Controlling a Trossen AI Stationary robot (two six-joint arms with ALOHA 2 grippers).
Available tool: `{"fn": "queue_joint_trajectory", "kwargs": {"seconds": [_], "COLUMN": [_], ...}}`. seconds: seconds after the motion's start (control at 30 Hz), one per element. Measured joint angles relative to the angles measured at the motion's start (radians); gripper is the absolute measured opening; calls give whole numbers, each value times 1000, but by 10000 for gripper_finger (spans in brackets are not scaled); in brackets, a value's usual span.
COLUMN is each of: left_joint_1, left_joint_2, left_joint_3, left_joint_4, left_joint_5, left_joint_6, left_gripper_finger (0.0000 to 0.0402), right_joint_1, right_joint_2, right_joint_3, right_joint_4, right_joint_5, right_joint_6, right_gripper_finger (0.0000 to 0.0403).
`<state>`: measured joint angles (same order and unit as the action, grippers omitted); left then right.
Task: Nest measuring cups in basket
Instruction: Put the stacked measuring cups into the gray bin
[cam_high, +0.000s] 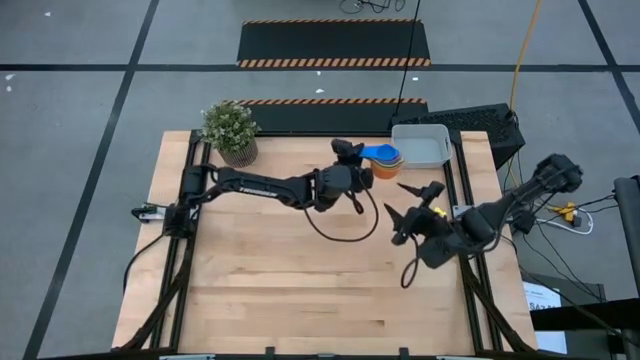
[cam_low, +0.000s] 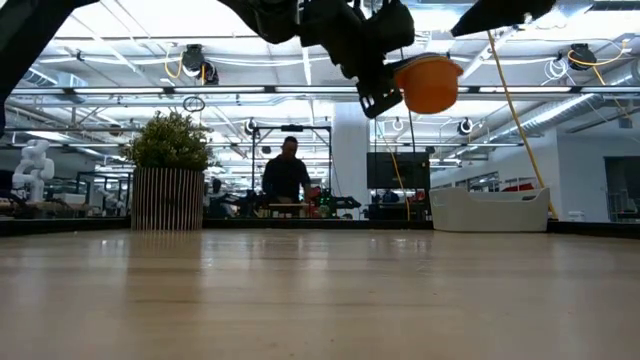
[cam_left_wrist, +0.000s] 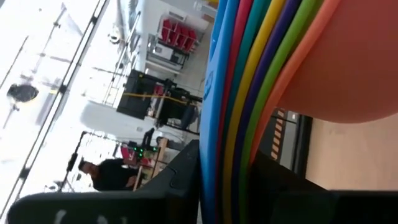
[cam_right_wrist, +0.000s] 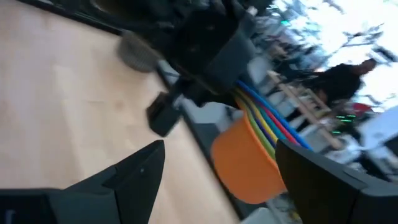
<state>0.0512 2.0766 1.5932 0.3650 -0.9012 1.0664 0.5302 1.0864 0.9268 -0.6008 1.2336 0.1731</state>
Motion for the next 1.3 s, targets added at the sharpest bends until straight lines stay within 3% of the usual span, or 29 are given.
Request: {"fn": "queue_joint_trajectory", "kwargs": {"seconds": [0.2, 0.47, 0.67, 1.0, 1.17, 1.3], "left_joint_1": [12, -5, 17, 113, 126, 101], "left_joint_2": [0, 0, 0, 0, -1, -1], "left_joint_3": [5, 5, 5, 5, 5, 5], "left_joint_4": [-26, -99, -19, 58, 25, -28], "left_joint_5": [-19, -18, 91, 213, 210, 172], "left_joint_6": [-59, -205, -203, -115, -113, -149], "left_gripper_finger": [81, 81, 81, 81, 81, 81], "right_joint_1": [-81, -156, -137, -14, -26, -69], "right_joint_2": [-3, -2, -17, -97, -116, -115], "right_joint_3": [0, 0, 0, 0, -6, -45], "right_joint_4": [93, 155, 144, 36, 2, 94], "right_joint_5": [79, -31, 39, 78, 78, 73], "right_joint_6": [-192, -369, -350, -160, -133, -154], "right_gripper_finger": [297, 297, 297, 297, 297, 297]}}
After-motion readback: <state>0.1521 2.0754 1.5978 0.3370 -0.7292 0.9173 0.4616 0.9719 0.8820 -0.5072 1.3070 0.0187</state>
